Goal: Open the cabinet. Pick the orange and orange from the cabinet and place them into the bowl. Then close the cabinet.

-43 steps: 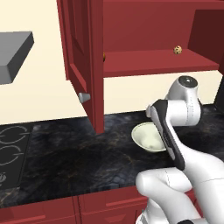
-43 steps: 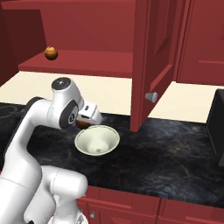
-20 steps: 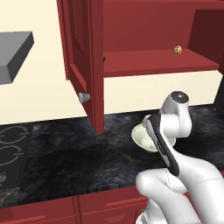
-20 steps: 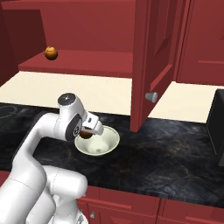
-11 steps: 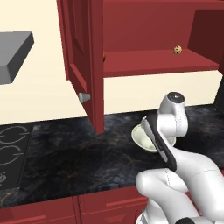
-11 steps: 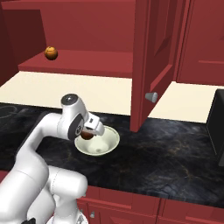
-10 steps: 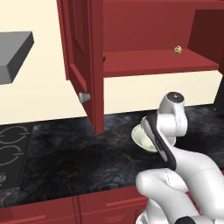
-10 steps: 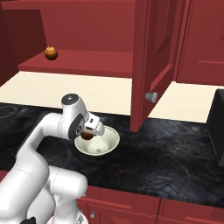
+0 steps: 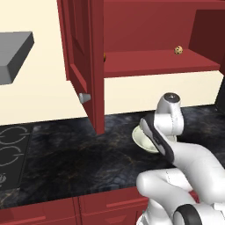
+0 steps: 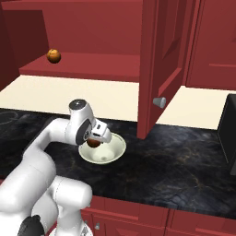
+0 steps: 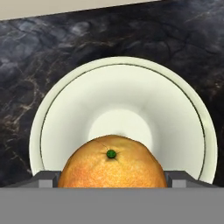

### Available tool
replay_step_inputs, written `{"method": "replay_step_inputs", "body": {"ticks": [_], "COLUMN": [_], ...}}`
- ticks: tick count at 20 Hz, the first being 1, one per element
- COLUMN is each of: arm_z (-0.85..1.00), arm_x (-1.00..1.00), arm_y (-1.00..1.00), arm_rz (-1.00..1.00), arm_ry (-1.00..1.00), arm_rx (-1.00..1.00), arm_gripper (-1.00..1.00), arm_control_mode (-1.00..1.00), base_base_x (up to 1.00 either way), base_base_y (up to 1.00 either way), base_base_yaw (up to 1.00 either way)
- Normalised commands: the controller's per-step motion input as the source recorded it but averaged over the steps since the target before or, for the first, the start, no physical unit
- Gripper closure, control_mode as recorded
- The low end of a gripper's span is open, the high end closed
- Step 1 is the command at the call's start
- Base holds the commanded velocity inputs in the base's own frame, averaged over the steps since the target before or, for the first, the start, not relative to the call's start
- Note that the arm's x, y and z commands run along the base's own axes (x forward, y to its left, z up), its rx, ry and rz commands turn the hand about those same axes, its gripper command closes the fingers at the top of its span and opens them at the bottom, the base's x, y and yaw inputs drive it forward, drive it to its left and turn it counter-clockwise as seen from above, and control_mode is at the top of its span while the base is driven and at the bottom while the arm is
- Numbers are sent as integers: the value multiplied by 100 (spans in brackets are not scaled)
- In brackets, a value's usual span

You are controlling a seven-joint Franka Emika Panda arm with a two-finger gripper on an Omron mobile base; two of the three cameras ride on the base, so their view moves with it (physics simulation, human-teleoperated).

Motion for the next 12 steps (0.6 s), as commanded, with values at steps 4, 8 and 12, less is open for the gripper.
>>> {"method": "replay_step_inputs", "body": {"ticks": [4, 8, 12], "arm_z": [-26, -26, -19], "arm_x": [19, 16, 13], "arm_y": [0, 0, -1], "arm_rz": [0, 0, 0], "arm_ry": [1, 3, 2], "arm_rx": [0, 0, 0], "arm_gripper": [100, 100, 100], "arm_control_mode": [-100, -100, -100], "base_base_x": [0, 0, 0], "base_base_y": [0, 0, 0], "base_base_yaw": [0, 0, 0]}}
